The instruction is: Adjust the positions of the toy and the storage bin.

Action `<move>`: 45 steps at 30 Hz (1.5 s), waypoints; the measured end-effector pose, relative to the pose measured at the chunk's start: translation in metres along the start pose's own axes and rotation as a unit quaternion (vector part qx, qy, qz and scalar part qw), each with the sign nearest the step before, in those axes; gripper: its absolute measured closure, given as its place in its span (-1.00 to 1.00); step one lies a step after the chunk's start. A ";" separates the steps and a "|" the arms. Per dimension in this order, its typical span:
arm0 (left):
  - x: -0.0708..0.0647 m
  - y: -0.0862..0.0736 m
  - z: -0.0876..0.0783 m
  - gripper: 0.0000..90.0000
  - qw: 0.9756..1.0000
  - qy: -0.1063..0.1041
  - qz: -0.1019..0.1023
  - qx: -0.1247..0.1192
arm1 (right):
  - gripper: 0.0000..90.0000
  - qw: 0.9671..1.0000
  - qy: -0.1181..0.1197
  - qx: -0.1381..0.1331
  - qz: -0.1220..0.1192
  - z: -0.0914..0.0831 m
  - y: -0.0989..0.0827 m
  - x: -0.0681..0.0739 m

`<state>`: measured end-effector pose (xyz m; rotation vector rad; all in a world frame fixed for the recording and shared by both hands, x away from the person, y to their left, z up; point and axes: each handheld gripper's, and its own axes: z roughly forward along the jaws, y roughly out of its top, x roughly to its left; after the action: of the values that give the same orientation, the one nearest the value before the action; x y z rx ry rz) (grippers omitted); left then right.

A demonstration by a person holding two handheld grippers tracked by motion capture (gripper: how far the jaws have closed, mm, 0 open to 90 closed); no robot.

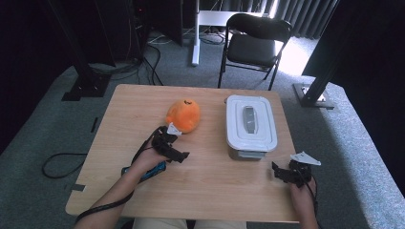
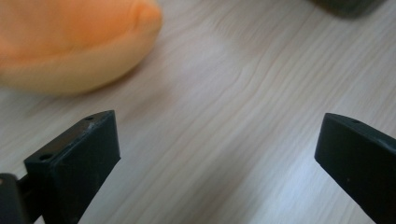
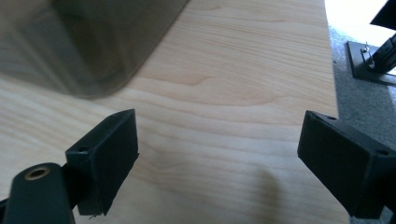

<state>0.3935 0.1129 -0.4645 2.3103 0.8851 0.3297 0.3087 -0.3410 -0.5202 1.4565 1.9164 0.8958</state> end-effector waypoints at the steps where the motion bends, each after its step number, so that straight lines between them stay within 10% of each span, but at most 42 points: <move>1: -0.001 0.004 0.003 -1.00 1.000 -0.004 -0.002 -0.004 | -0.73 1.000 -0.002 0.000 0.000 0.001 0.001 -0.001; 26: -0.023 0.070 0.095 -0.99 0.999 0.013 -0.023 -0.035 | -0.73 0.999 -0.023 -0.009 0.027 0.040 0.032 -0.020; 45: -0.030 0.090 0.112 -0.99 0.995 0.069 -0.066 -0.024 | -0.70 0.999 -0.012 -0.015 0.036 0.068 0.065 -0.018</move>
<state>0.4655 -0.0115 -0.4933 2.1919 1.0814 0.4535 0.4036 -0.3353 -0.5101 1.5204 1.8358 0.9302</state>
